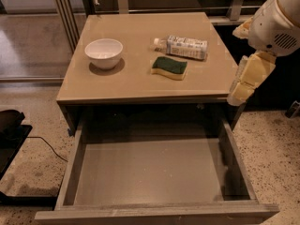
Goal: Place sponge into top drawer
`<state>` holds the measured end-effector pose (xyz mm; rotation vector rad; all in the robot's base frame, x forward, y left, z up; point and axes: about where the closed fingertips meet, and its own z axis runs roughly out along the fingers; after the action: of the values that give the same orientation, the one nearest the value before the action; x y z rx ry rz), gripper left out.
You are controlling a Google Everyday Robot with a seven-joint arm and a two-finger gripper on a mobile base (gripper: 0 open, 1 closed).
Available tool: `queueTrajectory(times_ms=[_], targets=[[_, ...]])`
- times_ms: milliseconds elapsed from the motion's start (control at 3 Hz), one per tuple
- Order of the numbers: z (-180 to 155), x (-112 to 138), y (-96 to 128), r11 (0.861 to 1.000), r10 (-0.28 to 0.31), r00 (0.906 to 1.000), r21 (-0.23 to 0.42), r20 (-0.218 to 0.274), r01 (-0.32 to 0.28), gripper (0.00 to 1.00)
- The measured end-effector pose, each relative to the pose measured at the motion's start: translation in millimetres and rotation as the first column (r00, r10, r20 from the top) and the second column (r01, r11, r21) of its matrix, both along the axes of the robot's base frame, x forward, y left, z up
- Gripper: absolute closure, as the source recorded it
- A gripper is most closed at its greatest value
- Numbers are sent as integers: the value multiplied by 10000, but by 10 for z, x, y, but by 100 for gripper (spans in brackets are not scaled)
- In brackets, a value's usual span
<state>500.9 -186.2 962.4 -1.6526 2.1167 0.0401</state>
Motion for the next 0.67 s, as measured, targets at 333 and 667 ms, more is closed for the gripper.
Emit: queueTrajectory(times_ms=[333,667], targets=[[0,0,1,10000,2,10000,1,1,-2,0],[-49,158,121,9978,447,9981,468,424,-466,0]])
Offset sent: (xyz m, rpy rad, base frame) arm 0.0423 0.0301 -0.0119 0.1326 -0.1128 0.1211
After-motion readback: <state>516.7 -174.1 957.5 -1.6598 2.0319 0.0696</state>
